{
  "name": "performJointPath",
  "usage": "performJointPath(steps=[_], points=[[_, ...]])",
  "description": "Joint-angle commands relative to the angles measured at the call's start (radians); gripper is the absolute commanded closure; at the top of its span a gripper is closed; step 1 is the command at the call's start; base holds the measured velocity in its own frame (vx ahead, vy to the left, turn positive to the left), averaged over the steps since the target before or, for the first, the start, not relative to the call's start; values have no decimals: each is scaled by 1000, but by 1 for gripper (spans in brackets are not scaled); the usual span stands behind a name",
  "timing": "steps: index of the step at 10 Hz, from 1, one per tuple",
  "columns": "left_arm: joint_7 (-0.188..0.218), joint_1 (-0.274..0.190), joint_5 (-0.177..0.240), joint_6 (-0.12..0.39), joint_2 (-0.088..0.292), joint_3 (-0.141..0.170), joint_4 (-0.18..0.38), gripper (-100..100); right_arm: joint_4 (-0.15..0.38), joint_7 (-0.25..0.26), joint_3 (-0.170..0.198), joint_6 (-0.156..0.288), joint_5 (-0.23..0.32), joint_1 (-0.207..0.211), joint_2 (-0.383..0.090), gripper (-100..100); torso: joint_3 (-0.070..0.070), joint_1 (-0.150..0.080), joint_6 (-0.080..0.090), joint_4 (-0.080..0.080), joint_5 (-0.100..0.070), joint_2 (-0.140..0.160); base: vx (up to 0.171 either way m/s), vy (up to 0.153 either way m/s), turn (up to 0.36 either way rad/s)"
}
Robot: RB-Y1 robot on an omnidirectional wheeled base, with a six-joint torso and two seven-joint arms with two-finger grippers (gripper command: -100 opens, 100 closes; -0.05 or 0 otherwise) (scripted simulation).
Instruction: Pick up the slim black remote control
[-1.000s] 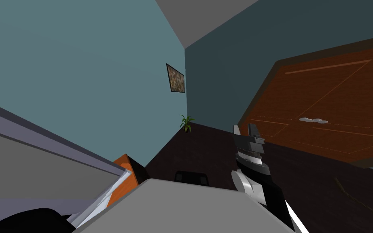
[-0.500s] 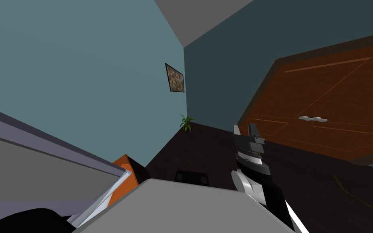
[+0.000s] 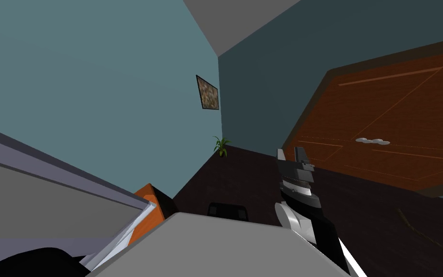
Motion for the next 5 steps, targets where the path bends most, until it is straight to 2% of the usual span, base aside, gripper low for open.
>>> performJointPath(steps=[1,2,3,4,5], points=[[0,0,0,0,0,0,0,0,0,0,0,0,0,0,0,0,0,0,0,0,0,0,0,0,0],[15,24,-4,-16,33,1,-19,100,0,0,0,0,0,0,0,0,0,0,0,0,0,0,10,4,46],[27,40,-6,-33,58,3,-31,100,0,0,0,0,0,0,0,0,0,1,0,0,-1,0,17,-1,55],[15,29,-3,-26,41,5,-16,100,0,0,0,0,0,0,0,0,-1,0,-1,-1,-1,-1,4,0,13],[13,31,-3,-32,43,6,-13,0,0,0,0,0,0,0,0,0,0,0,0,0,0,-1,0,0,0]])
